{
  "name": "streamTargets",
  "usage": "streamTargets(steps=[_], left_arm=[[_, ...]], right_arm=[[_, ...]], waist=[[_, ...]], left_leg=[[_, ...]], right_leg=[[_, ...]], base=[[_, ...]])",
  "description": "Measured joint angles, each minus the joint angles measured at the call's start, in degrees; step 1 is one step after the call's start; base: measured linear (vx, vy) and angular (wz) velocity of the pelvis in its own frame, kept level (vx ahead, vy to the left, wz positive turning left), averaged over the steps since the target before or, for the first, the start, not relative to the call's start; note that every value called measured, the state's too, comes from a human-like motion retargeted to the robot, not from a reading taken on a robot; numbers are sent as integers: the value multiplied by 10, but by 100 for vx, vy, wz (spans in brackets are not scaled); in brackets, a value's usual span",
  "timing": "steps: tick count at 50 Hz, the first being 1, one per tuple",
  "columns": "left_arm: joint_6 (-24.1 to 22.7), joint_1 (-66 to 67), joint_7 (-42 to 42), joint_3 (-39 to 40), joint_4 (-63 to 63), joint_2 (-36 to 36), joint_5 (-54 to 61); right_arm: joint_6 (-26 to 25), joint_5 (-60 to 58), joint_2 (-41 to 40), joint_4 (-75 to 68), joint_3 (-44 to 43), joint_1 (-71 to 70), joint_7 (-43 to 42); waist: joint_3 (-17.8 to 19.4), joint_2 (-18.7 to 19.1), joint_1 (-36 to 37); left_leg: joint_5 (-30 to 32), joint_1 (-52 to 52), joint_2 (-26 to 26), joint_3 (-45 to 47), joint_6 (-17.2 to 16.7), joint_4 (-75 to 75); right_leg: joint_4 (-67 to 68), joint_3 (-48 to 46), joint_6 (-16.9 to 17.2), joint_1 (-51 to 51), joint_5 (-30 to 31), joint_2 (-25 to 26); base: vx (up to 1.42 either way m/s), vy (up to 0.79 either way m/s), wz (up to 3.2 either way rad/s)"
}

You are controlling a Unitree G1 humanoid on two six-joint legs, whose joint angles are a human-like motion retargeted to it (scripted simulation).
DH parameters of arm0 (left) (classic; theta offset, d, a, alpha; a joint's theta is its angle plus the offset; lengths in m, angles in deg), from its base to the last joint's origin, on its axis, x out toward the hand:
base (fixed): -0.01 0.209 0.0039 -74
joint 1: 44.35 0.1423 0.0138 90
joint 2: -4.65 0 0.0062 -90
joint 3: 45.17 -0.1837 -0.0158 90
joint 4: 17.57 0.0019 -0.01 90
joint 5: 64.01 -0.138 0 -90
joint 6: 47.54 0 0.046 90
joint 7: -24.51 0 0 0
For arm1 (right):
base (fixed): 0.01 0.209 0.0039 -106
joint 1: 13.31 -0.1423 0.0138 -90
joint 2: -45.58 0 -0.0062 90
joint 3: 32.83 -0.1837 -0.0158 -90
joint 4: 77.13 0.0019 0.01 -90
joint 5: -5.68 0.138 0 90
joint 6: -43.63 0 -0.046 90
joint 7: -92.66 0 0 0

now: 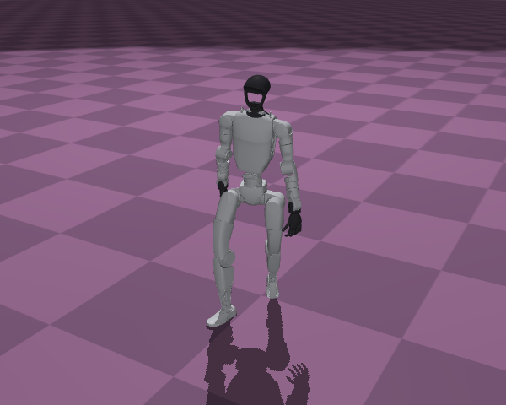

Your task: Walk run

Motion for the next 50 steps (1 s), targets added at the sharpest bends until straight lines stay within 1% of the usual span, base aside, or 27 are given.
streamTargets(steps=[2,3,5,8,10,11,15,18,20,22,25,27,30,33,34,35,37,38,40,42,45,47,50], left_arm=[[10,30,18,25,8,-23,1],[23,45,27,50,15,-36,7],[55,67,40,103,41,-56,45],[70,88,42,160,88,-70,114],[70,99,35,183,112,-72,142],[72,105,33,187,122,-71,146],[79,132,38,185,143,-67,118],[97,143,47,170,141,-66,80],[106,143,48,159,141,-68,57],[111,141,42,155,141,-75,40],[116,138,21,157,141,-82,28],[120,133,12,159,138,-82,28],[120,121,17,151,128,-80,34],[115,99,38,132,122,-73,48],[115,90,46,119,120,-71,51],[115,82,54,104,118,-68,53],[112,68,60,74,105,-67,48],[110,61,62,67,94,-66,44],[108,49,66,60,69,-60,45],[98,34,82,50,53,-49,59],[75,-1,100,48,51,-38,106],[62,-23,85,71,52,-44,151],[56,-49,48,102,41,-50,217]], right_arm=[[-5,-2,5,5,-7,-8,5],[-5,-1,9,10,-2,-13,11],[4,3,19,25,19,-19,34],[10,-7,34,44,28,-38,55],[6,-17,38,50,31,-62,52],[5,-19,38,51,33,-75,46],[9,-10,34,66,44,-114,37],[18,-5,28,89,46,-137,40],[23,-4,25,104,47,-151,41],[27,-6,24,114,52,-164,43],[30,-13,19,117,66,-181,43],[30,-18,14,113,73,-187,43],[31,-25,12,108,80,-185,49],[26,-39,7,110,83,-161,36],[27,-41,6,111,81,-147,29],[29,-43,7,111,77,-130,22],[30,-40,12,105,61,-100,10],[29,-39,13,101,53,-88,4],[25,-35,12,90,41,-75,-6],[21,-19,11,72,30,-68,-8],[11,9,9,47,7,-56,7],[4,15,7,35,-9,-43,18],[3,12,7,21,-15,-30,22]], waist=[[1,-16,11],[0,-30,19],[-2,-48,20],[-6,-60,12],[-1,-53,14],[2,-46,18],[9,-22,54],[20,-4,79],[28,5,95],[33,5,109],[32,-2,123],[28,-3,126],[21,1,129],[19,-3,131],[17,-1,133],[14,2,134],[5,22,138],[4,34,135],[8,58,122],[10,67,109],[14,63,87],[14,57,74],[16,47,52]], left_leg=[[86,-11,4,28,4,59],[126,-21,3,51,14,96],[167,-57,6,72,32,194],[93,-122,45,103,64,316],[65,-159,73,122,69,337],[60,-177,76,117,60,329],[42,-246,65,100,27,242],[38,-279,50,86,11,130],[39,-301,39,53,0,64],[39,-322,29,30,0,16],[28,-341,21,45,-3,-26],[49,-343,20,43,6,-18],[81,-342,29,52,30,20],[39,-351,29,2,52,78],[25,-342,28,-11,56,82],[10,-328,27,-25,60,80],[-2,-288,52,2,64,56],[-8,-271,66,5,60,49],[-23,-247,83,-14,51,44],[-34,-222,90,2,51,31],[-39,-189,67,5,57,-1],[-44,-170,54,7,57,-16],[-55,-139,29,6,58,-39]], right_leg=[[-2,9,13,26,-22,-22],[-10,8,18,44,-31,-34],[-26,-8,27,78,-42,-59],[-42,-31,41,121,-62,-77],[-59,-57,43,152,-70,-67],[-70,-61,42,166,-72,-53],[-107,-66,44,215,-81,-5],[-125,-66,50,252,-94,30],[-135,-59,57,276,-102,47],[-144,-53,66,296,-108,53],[-151,-36,83,318,-113,50],[-151,-28,97,331,-114,52],[-145,-27,125,352,-99,54],[-115,-25,158,365,-38,35],[-95,-26,161,364,-9,30],[-72,-28,160,363,23,27],[-3,-21,137,346,94,27],[43,-19,123,332,123,28],[151,-20,88,291,152,21],[248,-22,78,235,114,-1],[327,-28,71,146,73,-31],[322,-32,70,95,48,-39],[233,-31,70,37,16,-35]], base=[[61,-25,30],[66,-29,0],[68,-29,26],[48,-19,83],[46,-24,47],[35,-18,7],[46,-18,-36],[44,-13,-32],[52,-10,-31],[51,-5,-43],[61,-3,-61],[66,2,-46],[49,0,-36],[87,5,-54],[88,7,-38],[87,9,-15],[78,8,-8],[68,7,-18],[52,4,-33],[71,1,-34],[41,-3,13],[58,-7,25],[50,-10,19]])
